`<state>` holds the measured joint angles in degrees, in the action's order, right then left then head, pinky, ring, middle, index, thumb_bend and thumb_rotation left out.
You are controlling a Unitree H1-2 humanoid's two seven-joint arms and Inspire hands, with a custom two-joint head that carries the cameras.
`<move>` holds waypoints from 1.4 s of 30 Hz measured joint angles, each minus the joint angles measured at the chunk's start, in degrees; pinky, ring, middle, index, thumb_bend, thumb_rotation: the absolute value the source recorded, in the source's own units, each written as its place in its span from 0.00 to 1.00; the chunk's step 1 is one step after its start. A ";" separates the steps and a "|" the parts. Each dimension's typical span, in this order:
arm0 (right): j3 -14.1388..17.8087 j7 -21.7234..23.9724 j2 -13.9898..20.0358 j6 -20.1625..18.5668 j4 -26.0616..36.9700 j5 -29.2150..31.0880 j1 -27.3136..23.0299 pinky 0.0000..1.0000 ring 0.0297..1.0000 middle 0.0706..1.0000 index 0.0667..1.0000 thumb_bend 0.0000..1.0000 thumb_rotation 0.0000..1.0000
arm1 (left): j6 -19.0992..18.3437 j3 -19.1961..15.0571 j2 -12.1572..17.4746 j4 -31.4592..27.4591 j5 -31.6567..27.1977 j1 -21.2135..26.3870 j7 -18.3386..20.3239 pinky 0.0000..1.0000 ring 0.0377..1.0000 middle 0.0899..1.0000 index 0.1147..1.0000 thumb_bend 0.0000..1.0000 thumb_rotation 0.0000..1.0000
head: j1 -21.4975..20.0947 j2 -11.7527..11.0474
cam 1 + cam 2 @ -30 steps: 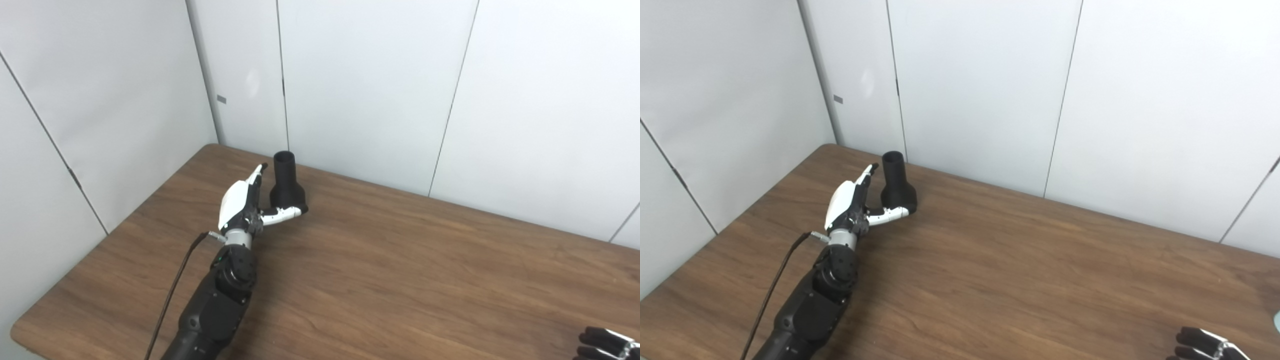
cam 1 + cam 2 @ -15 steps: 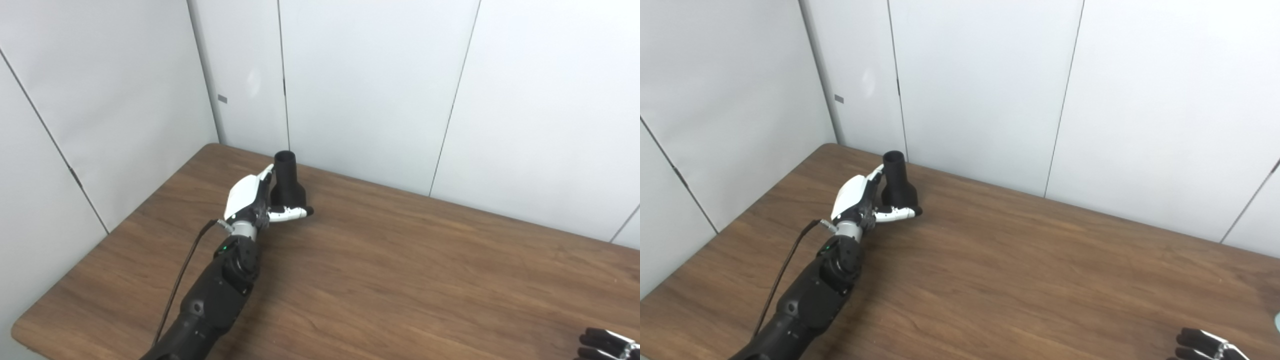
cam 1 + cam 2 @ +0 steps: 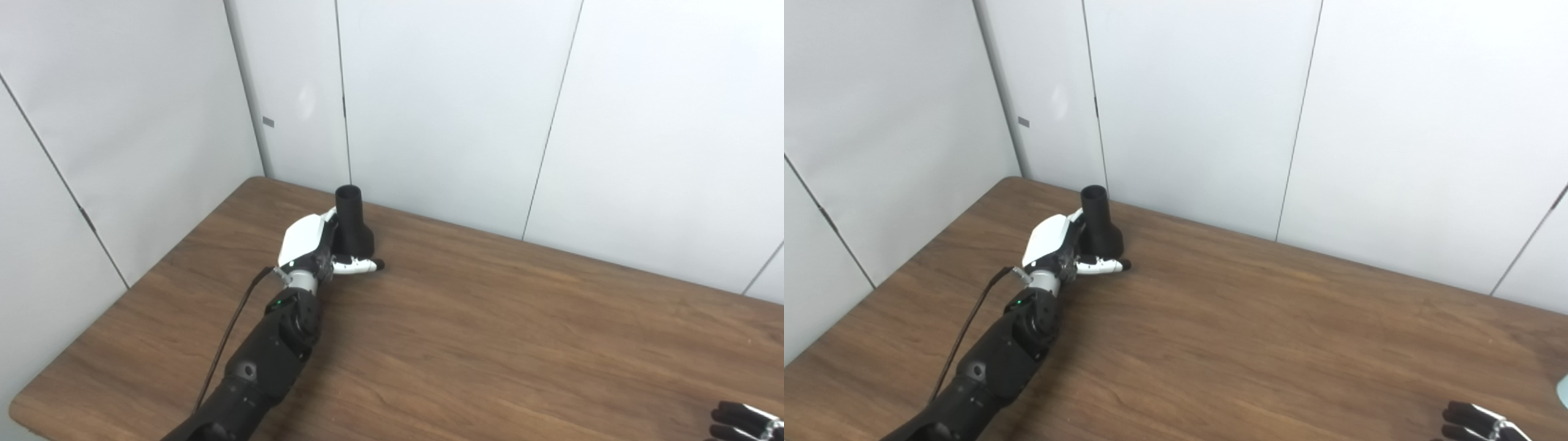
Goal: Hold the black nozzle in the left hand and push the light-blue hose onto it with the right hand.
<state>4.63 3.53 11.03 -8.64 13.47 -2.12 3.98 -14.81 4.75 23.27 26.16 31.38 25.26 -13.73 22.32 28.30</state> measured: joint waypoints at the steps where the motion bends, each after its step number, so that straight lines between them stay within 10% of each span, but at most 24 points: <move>1: 0.00 0.00 0.00 0.00 0.00 0.00 0.00 0.56 0.65 0.65 0.63 0.25 0.00 | 0.07 0.01 0.00 0.23 0.00 0.07 -0.07 0.90 0.88 0.89 0.91 1.00 0.32 | 0.00 0.09; 28: 0.64 0.04 0.22 0.04 0.36 0.06 0.61 0.56 0.65 0.65 0.63 0.26 0.00 | 4.54 4.98 0.41 5.92 5.28 -0.26 -8.97 0.84 0.81 0.80 0.81 1.00 0.24 | -0.70 0.44; 42: 0.70 0.02 0.23 0.05 0.39 -0.07 0.62 0.54 0.63 0.64 0.62 0.26 0.00 | 3.17 7.65 1.39 5.52 8.90 -0.55 -9.28 0.85 0.82 0.80 0.47 0.56 0.08 | -0.97 0.79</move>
<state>5.33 3.56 11.26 -8.59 13.87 -2.19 4.60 -11.64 12.40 24.66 31.68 40.28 24.71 -23.01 21.36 29.09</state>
